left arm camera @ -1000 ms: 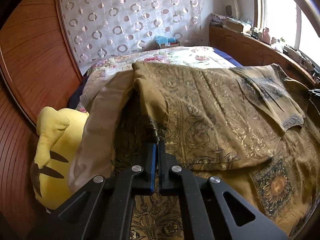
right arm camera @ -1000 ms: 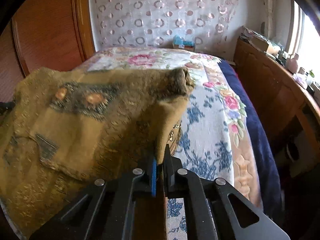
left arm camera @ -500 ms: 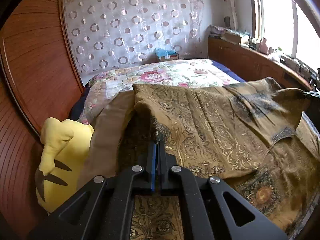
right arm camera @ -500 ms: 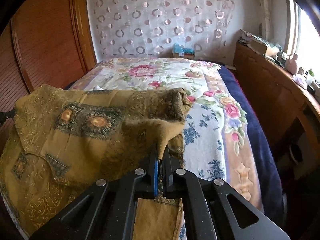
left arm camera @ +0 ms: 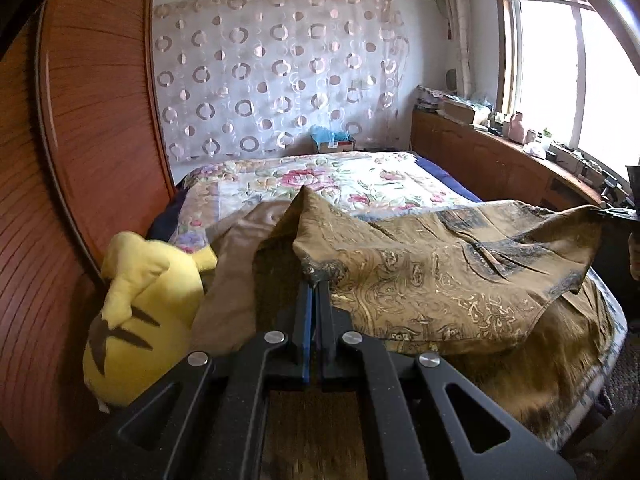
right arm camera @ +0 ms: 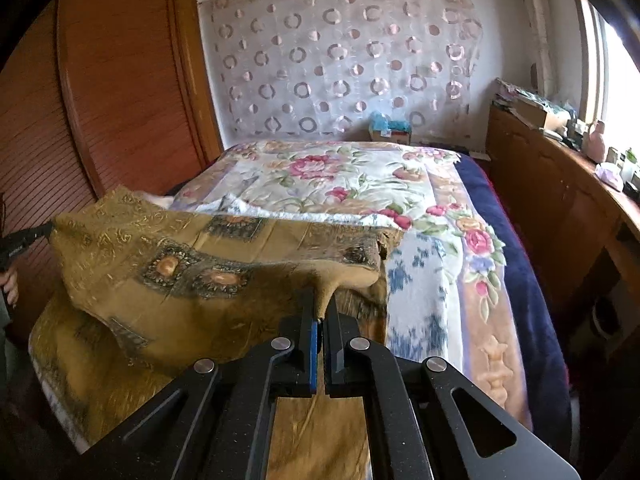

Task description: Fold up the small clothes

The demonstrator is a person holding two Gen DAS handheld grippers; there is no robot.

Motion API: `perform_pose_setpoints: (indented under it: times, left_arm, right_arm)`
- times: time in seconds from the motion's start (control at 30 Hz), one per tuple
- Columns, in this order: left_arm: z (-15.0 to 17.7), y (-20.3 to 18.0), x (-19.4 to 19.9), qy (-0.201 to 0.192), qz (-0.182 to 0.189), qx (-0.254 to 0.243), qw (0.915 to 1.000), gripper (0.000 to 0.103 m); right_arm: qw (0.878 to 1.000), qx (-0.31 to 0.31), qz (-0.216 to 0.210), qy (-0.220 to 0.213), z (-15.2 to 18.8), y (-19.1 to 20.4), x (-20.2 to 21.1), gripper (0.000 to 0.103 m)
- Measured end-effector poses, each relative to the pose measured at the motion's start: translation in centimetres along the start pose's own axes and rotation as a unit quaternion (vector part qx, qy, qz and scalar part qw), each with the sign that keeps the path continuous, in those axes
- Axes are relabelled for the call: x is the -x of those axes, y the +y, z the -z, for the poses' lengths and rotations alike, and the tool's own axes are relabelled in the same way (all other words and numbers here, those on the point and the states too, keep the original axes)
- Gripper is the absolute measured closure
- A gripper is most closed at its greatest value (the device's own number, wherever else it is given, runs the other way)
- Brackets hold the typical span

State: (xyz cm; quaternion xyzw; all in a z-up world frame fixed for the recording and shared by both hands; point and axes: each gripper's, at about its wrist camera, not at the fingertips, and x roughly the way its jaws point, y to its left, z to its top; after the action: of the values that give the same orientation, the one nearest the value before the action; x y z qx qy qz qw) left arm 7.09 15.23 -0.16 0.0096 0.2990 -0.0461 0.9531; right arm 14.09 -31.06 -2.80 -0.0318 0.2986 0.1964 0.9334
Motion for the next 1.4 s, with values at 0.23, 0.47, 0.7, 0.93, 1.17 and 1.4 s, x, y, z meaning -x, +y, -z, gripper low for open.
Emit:
perform_pose_setpoints:
  times: [0.23,0.47,0.7,0.93,1.17,1.4]
  left_arm:
    - [3.4,0.3,2.2,-0.001,-0.016,0.026,0.9995,0.101]
    - [4.7,-0.3,3.6,0.009,-0.01,0.029,0.9995,0.101]
    - [5.7,-0.5,3.8,0.022,-0.01,0.025,0.9994,0.101]
    - [7.9,-0.7,2.1,0.059,-0.01,0.035,0.9976,0.101]
    - [8.9,-1.3,2.0,0.067,-0.001,0.033,0.9972,0.101]
    - [8.0,-1.7,3.4,0.054,0.009,0.036,0.9979,0.101]
  right_arm:
    - [1.0,0.002,-0.018,0.013,2.8,0.5,2.2,0.102]
    - [1.0,0.002,-0.021,0.019,3.8,0.7,3.8,0.102]
    - [1.0,-0.006,-0.016,0.024,3.7,1.4,5.3,0.102]
    - [0.998,-0.013,0.003,0.062,5.1,1.7,2.9,0.102]
    - [0.996,-0.016,0.005,0.087,5.6,2.1,0.6,0.102]
    - [0.998,-0.011,0.003,0.059,4.6,2.3,1.5,0.102]
